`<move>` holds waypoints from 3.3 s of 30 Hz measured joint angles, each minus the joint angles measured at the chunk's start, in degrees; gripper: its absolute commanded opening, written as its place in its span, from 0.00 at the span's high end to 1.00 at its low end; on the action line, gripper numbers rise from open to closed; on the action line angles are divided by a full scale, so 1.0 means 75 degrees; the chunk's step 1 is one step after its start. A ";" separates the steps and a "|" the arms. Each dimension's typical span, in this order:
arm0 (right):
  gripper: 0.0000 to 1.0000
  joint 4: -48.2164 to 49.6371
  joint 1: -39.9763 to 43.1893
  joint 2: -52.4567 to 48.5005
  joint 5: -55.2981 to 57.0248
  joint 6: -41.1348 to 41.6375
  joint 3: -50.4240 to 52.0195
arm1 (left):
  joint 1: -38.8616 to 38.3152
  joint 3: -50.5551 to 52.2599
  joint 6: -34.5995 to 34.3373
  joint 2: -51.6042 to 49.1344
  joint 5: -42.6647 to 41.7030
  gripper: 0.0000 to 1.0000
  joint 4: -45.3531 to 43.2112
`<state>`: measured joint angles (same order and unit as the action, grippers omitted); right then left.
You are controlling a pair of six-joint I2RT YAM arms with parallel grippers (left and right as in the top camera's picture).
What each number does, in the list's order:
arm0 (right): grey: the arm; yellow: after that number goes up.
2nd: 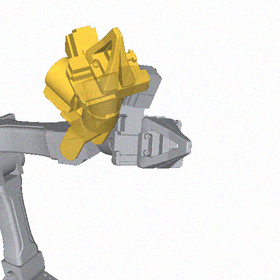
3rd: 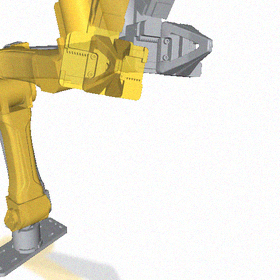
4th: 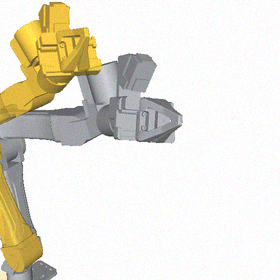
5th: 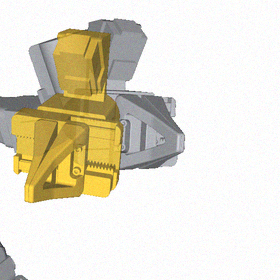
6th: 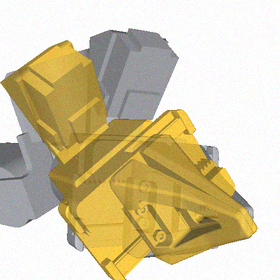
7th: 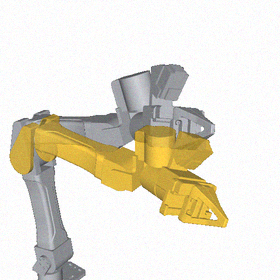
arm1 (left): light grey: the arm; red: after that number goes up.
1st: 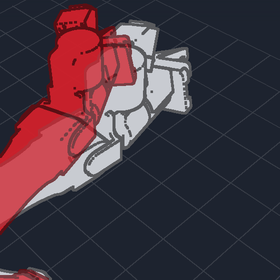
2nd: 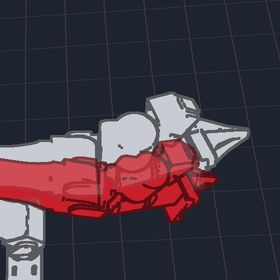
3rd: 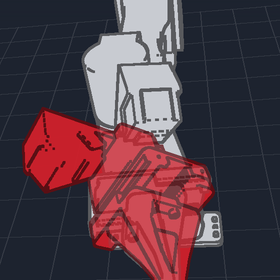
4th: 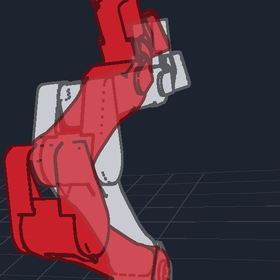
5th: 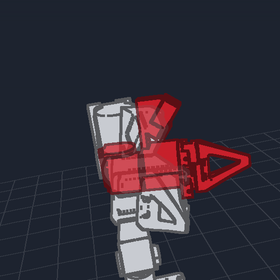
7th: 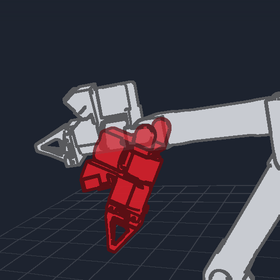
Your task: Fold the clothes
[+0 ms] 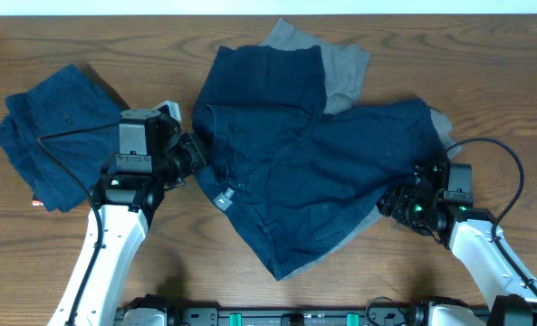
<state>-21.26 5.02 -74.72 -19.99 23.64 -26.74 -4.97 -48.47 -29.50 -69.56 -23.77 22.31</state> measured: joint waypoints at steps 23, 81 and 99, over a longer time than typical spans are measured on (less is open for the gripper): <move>0.99 0.0822 -0.1081 -0.0463 0.0831 0.0047 0.0073 | 0.0000 0.0000 0.0038 0.0000 0.0026 0.93 0.0332; 0.69 -0.2640 0.2454 -0.0793 0.1658 -0.0425 -0.1370 | -0.0023 0.0271 0.0764 -0.0035 0.0149 0.58 0.2664; 0.70 -0.0868 0.2387 -0.0702 0.0697 -0.1043 -0.0723 | -0.1518 0.0903 -0.0210 -0.2206 0.0490 0.58 0.1530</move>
<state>-27.77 22.92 -79.99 -14.76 15.81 -32.16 -16.36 -41.69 -31.07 -86.11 -20.10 33.78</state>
